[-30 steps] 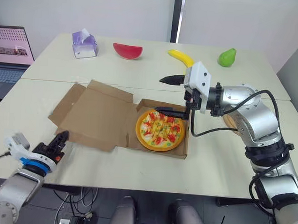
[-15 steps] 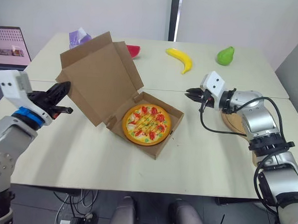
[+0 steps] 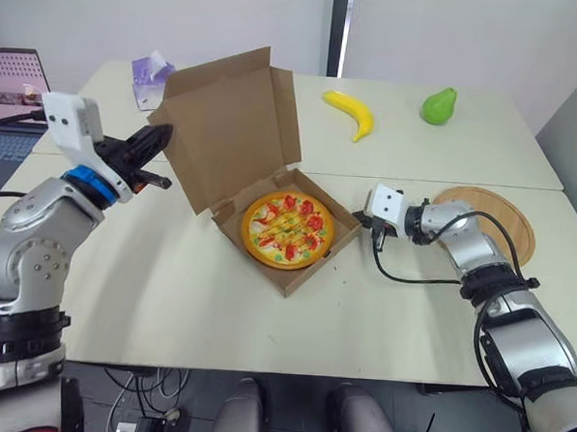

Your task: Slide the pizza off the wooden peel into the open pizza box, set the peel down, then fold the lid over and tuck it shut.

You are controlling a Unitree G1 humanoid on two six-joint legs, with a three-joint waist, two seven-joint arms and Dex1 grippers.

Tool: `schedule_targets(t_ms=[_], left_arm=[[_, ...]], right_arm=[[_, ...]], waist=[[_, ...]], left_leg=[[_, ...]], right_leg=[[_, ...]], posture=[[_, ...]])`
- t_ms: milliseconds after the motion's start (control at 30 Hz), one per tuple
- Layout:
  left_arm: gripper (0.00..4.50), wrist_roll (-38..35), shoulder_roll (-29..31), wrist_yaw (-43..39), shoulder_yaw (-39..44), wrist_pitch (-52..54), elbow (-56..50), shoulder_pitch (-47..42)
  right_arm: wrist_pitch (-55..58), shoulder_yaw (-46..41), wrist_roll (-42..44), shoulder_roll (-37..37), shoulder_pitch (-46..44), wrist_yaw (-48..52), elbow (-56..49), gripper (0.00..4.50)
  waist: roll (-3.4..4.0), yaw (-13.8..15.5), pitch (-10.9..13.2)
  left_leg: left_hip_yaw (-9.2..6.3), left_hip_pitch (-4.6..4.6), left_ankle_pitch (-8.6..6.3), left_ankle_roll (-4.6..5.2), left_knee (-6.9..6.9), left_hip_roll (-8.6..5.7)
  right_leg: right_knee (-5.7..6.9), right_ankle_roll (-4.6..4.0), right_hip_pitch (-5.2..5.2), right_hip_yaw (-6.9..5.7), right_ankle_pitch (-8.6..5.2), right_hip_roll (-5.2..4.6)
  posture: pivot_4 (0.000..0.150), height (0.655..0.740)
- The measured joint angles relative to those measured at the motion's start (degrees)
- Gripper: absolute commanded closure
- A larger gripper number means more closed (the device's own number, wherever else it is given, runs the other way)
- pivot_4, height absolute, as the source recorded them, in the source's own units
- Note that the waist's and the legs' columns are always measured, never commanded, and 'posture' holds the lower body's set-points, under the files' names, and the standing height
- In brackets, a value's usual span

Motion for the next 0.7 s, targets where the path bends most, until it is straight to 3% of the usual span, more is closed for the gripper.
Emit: schedule_targets(t_ms=[367,700], left_arm=[[4.5,10.3,-5.3,-9.0,-6.6,-6.7,16.6,-15.4],[4.5,16.3,-7.4,-17.1,-8.6,-11.5,29.0,-22.3]], right_arm=[[18.7,0.4,4.0,-0.5,15.1,4.1,-33.4,4.48],[32.4,1.6,7.0,0.5,20.2,2.9,-50.6,4.48]], waist=[[0.0,0.2,0.0],[0.0,0.0,0.0]], left_leg=[[-0.08,0.01,0.04,-0.07,0.03,-0.05],[-0.1,0.0,0.05,-0.07,0.03,-0.04]], right_leg=[[0.11,0.01,0.0,-0.07,0.0,0.02],[0.12,0.01,-0.02,-0.08,0.0,0.05]], posture=[[0.15,0.74],[0.15,0.74]])
